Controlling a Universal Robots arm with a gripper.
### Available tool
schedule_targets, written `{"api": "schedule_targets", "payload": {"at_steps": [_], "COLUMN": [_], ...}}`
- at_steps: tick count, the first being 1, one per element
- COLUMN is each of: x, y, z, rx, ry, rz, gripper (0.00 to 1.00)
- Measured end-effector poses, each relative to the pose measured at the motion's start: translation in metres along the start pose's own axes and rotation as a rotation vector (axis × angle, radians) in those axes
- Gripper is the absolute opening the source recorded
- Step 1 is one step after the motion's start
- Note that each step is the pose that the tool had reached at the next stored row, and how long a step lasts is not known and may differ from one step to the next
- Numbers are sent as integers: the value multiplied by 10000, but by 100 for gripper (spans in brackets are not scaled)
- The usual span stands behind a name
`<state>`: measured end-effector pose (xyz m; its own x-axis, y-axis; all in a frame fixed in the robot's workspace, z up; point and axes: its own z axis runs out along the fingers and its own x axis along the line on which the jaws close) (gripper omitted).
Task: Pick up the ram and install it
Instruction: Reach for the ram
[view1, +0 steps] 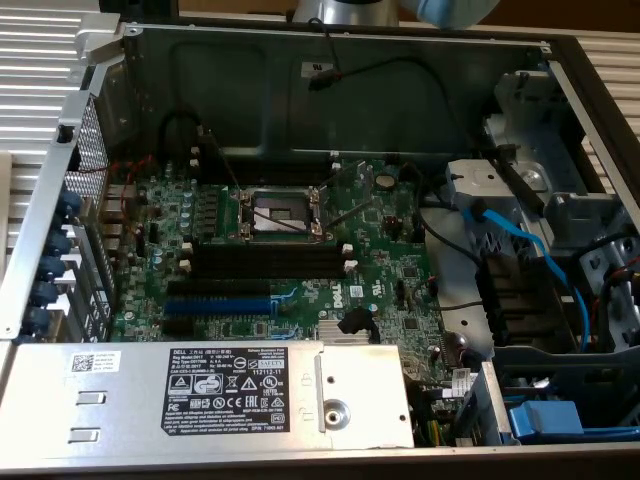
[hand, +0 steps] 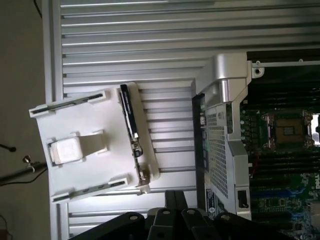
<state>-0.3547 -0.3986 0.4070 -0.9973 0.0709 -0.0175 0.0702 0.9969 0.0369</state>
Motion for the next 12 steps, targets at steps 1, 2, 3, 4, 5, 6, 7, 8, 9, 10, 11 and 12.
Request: {"api": "schedule_targets", "payload": {"at_steps": [1,2,3,4,5,6,7,8,9,10,11,12], "x": [47,93,138,183,227,272,320,409,454,501,546,590], "y": [-3,-6,-10,-13,-16,-19,-23,-29,-32,-35,-38,-41], "z": [1,3,4,5,5,5,3,2,1,0,0,-1], "rx": [-17,-35,-50,-66,-82,-99,-117,-159,-181,-203,-224,-243], "ry": [1,2,3,5,5,6,9,11,13,14,15,17], "rz": [2,2,2,3,3,3,3,5,5,6,6,6], "gripper": [10,10,10,10,10,10,10,10,10,10,10,10]}}
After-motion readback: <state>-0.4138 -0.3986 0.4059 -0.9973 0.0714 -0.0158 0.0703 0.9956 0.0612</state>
